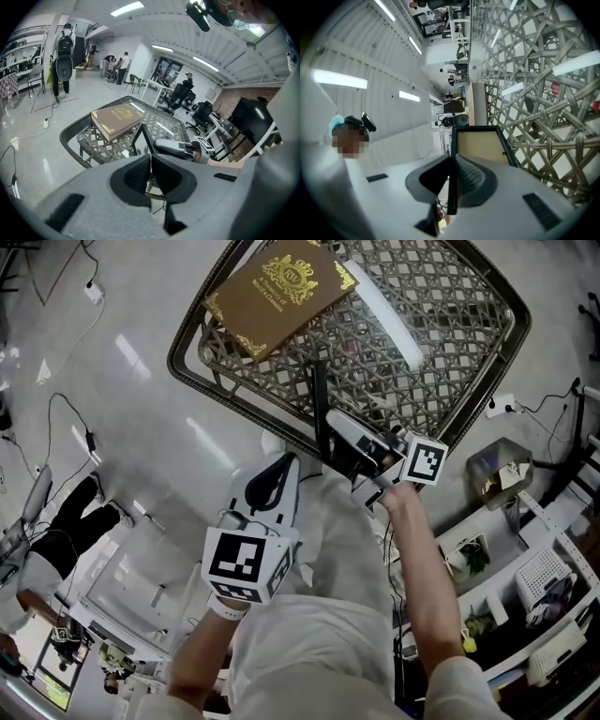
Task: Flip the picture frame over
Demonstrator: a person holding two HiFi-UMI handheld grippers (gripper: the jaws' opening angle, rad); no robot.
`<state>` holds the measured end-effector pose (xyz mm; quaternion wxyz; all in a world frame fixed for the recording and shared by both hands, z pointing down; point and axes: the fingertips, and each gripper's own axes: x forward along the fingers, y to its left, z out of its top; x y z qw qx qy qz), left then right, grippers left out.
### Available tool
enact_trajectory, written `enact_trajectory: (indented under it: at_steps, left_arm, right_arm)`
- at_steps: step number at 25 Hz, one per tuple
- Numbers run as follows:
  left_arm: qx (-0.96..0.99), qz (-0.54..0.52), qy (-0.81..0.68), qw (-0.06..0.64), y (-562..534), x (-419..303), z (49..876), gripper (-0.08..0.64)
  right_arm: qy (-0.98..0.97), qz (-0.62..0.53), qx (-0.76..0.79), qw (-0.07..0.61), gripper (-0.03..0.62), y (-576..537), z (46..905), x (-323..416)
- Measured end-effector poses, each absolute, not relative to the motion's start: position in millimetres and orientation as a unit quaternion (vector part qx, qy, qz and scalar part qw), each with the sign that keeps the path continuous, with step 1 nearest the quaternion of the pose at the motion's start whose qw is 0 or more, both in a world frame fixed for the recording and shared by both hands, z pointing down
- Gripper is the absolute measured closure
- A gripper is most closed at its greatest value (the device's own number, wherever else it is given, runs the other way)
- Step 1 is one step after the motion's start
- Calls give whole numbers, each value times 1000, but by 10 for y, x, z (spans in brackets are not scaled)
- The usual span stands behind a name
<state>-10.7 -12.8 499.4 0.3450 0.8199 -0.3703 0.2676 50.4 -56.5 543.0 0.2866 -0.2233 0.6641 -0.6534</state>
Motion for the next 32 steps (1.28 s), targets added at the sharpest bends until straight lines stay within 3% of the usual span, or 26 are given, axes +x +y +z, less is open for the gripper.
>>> enact_trajectory:
  at_steps: [9,17,32]
  left_arm:
    - [824,273,-363,339,-10,81,4912,529]
    - [826,276,-354,340,7,238,5009,529]
    - [827,280,-349,340,86,369,5019,529]
  right_arm:
    - [658,-641,-238,315,537,-454,5393,913]
    - [662,-639,-238,310,485,-462,5526,1099]
    - [685,-619,-329,201,414,-476,5860,1300]
